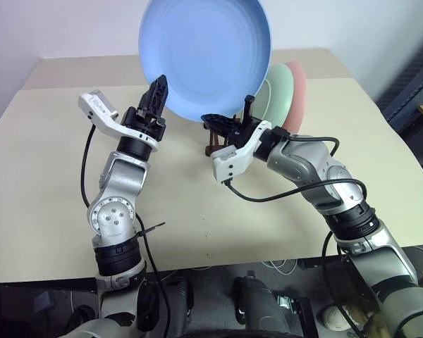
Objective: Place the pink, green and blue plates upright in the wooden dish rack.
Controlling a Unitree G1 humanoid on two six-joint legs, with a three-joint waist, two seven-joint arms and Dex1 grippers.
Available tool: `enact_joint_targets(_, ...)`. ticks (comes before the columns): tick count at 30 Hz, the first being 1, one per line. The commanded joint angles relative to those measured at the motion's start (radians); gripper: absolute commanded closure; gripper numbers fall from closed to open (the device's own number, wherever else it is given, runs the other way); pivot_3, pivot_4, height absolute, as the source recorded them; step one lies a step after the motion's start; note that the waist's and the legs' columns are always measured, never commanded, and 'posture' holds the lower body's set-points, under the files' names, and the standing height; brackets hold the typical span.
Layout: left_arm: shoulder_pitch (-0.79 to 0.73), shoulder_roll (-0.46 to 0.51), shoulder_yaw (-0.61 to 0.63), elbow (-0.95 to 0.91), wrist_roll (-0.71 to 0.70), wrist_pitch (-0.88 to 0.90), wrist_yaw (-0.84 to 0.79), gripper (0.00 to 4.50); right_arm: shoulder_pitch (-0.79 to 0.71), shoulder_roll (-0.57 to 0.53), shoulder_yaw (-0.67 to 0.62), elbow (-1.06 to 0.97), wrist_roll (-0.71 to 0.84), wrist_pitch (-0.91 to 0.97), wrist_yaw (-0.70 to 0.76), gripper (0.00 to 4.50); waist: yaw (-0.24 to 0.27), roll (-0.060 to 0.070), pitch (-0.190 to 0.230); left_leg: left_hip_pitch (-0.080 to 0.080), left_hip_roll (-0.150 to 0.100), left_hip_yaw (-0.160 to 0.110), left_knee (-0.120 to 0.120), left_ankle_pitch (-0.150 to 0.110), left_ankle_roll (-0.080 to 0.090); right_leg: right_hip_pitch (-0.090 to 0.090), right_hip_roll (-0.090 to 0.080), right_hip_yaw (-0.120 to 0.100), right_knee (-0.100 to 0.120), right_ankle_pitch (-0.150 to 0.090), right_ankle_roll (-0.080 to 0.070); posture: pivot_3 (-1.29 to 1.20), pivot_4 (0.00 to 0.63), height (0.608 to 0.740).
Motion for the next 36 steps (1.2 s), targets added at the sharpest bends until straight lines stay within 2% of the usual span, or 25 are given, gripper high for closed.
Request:
enact_joint_targets(1, -0.002, 0.031, 0.018, -0.029, -0.102, 0.027, -0.016, 1.23, -0.002, -0.004, -0.033, -0.052, 0.023, 0.001, -0.016, 4.5, 0.0, 0.0, 0.0, 0.0, 0.0, 0.0, 0.0, 0.0, 0.0, 0.0, 0.0, 0.0, 0.0, 0.0, 0.0, 0.0, 0.15, 0.74)
enact_joint_targets(5, 0.016, 0.109, 0.064, -0.011, -0.2, 0.06, -0.063, 1.23, -0.002, -0.005, -0.041, -0.057, 0.031, 0.008, -0.016, 4.5, -0.002, 0.0, 0.0, 0.0, 0.0, 0.0, 0.0, 0.0, 0.0, 0.0, 0.0, 0.0, 0.0, 0.0, 0.0, 0.0, 0.15, 0.74)
enact_joint_targets(9, 0.008, 0.283, 0.187, 0.057, -0.494, 0.165, -0.185, 1.23, -0.018, -0.013, -0.071, -0.043, 0.049, 0.041, -0.012, 4.5, -0.003, 0.0, 0.0, 0.0, 0.001, -0.001, 0.0, 0.0, 0.0, 0.0, 0.001, 0.0, 0.0, 0.0, 0.0, 0.0, 0.15, 0.74)
enact_joint_targets(11, 0.003, 0.374, 0.192, 0.083, -0.457, 0.179, -0.244, 1.23, -0.032, -0.012, -0.096, -0.037, 0.076, 0.064, -0.008, 4.5, -0.003, 0.0, 0.0, 0.0, 0.002, -0.001, 0.0, 0.0, 0.0, 0.0, 0.001, -0.001, 0.001, 0.0, 0.0, 0.0, 0.15, 0.74)
enact_joint_targets(14, 0.026, 0.511, 0.141, 0.107, -0.305, 0.183, -0.38, 1.23, -0.075, -0.011, -0.136, -0.029, 0.12, 0.091, -0.008, 4.5, 0.001, 0.001, 0.0, 0.0, 0.0, -0.001, 0.0, 0.0, 0.0, 0.0, 0.001, -0.001, 0.0, 0.0, 0.0, 0.0, 0.15, 0.74)
enact_joint_targets(18, 0.094, 0.685, 0.032, 0.129, -0.049, 0.124, -0.594, 1.23, -0.133, 0.078, -0.232, -0.039, 0.367, 0.207, 0.034, 4.5, -0.004, 0.001, 0.001, 0.001, 0.0, -0.001, -0.001, 0.0, 0.0, 0.001, 0.001, -0.001, -0.001, 0.0, -0.001, 0.0, 0.15, 0.74)
enact_joint_targets(22, 0.1, 0.716, 0.016, 0.17, 0.043, 0.081, -0.675, 1.23, -0.203, 0.174, -0.321, -0.092, 0.651, 0.365, 0.102, 4.5, -0.004, 0.002, 0.001, 0.001, 0.004, -0.001, -0.002, 0.0, 0.0, 0.0, 0.001, -0.002, 0.0, 0.0, -0.001, 0.0, 0.15, 0.74)
enact_joint_targets(26, 0.091, 0.688, 0.016, 0.188, 0.077, 0.074, -0.696, 1.23, -0.264, 0.215, -0.393, -0.125, 0.888, 0.518, 0.142, 4.5, -0.003, 0.002, 0.001, 0.001, 0.004, -0.001, -0.003, 0.0, 0.0, 0.0, 0.0, -0.002, 0.0, 0.0, -0.001, 0.0, 0.15, 0.74)
enact_joint_targets(33, 0.087, 0.665, 0.017, 0.182, 0.105, 0.08, -0.717, 1.23, -0.346, 0.277, -0.549, -0.133, 1.257, 0.763, 0.081, 4.5, -0.004, 0.002, 0.001, 0.001, 0.004, -0.001, -0.003, 0.0, 0.0, -0.001, -0.001, -0.002, 0.0, 0.0, -0.001, 0.0, 0.15, 0.74)
enact_joint_targets(36, 0.085, 0.666, 0.02, 0.194, 0.089, 0.111, -0.719, 1.23, -0.349, 0.332, -0.65, -0.086, 1.481, 0.867, 0.038, 4.5, -0.005, 0.002, 0.001, 0.0, 0.004, -0.001, -0.004, 0.0, 0.0, -0.002, -0.002, -0.002, 0.001, 0.0, -0.001, 0.0, 0.15, 0.74)
